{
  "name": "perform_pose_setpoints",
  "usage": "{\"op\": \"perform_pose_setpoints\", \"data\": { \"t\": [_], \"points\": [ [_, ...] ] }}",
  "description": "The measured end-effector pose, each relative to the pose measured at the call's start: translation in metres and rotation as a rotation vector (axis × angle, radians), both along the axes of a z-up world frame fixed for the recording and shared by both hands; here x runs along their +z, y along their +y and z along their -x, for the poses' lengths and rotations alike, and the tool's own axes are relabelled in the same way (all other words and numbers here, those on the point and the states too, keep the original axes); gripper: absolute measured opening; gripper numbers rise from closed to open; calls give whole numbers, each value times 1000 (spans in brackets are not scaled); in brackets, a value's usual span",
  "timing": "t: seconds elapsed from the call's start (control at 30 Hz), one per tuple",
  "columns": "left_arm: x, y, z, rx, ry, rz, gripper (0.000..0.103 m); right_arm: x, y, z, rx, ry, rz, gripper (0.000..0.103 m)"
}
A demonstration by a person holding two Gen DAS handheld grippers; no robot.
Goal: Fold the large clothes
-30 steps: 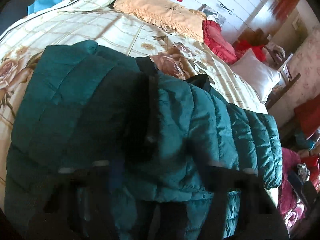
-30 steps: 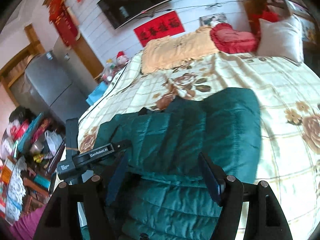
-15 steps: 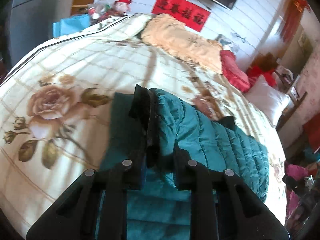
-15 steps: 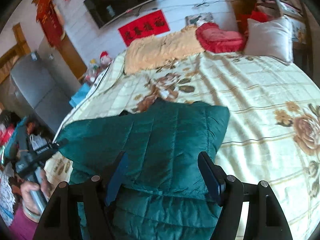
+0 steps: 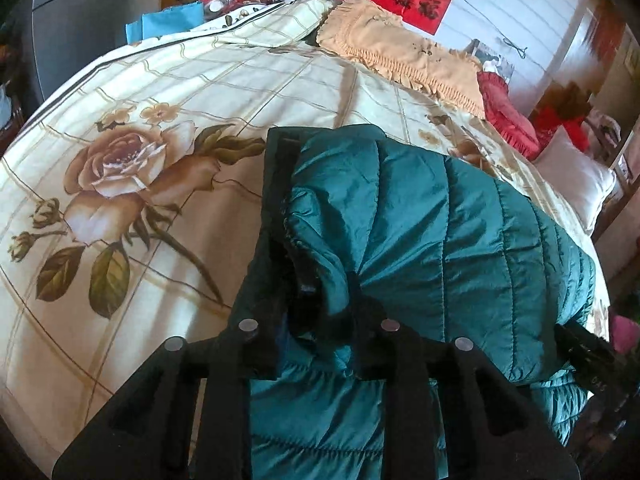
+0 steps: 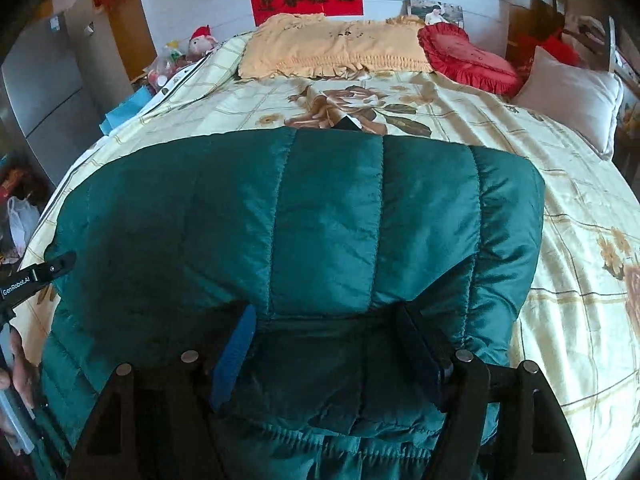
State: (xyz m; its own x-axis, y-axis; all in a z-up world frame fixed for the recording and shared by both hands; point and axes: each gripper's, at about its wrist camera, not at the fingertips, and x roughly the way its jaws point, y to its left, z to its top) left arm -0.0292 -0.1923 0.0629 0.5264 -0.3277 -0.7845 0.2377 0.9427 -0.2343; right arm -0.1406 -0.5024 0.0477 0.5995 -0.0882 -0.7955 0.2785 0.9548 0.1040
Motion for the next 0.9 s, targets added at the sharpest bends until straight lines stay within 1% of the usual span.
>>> {"op": "perform_pose_setpoints", "data": {
  "t": [0.07,0.13,0.2,0.23,0.3,0.37,0.47,0.6,0.67,0.73,0.77,0.8,0.9],
  "points": [
    [8,3,1,2,2,-10,32,9,-3,5,-3,-6,-15,71],
    [20,9,3,7,-11,5,39,26,-7,17,-9,-58,-38,70],
    [35,14,8,28,-61,10,49,40,-9,28,-11,-104,-41,71],
    [42,15,11,32,-90,8,51,47,-8,31,-8,-122,-28,71],
    [54,10,14,23,-141,2,59,55,-5,30,5,-124,-11,71],
    [57,3,14,12,-156,-3,59,57,-1,22,16,-117,2,71],
    [50,-15,8,-4,-146,-34,60,51,5,5,8,-103,36,71],
    [20,-38,-9,-7,-104,-135,60,28,4,-23,-13,-63,31,71],
    [5,-45,-17,-5,-85,-163,60,17,3,-32,-23,-57,55,71],
    [-3,-47,-22,7,-93,-171,66,7,-1,-39,-30,-47,58,73],
    [-6,-48,-23,12,-98,-180,72,0,-5,-44,-37,-38,44,74],
    [-10,-50,-26,9,-98,-189,75,-5,-9,-46,-42,-38,33,75],
    [-14,-51,-30,10,-88,-187,76,-9,-15,-53,-48,-37,33,76]
  ]
}}
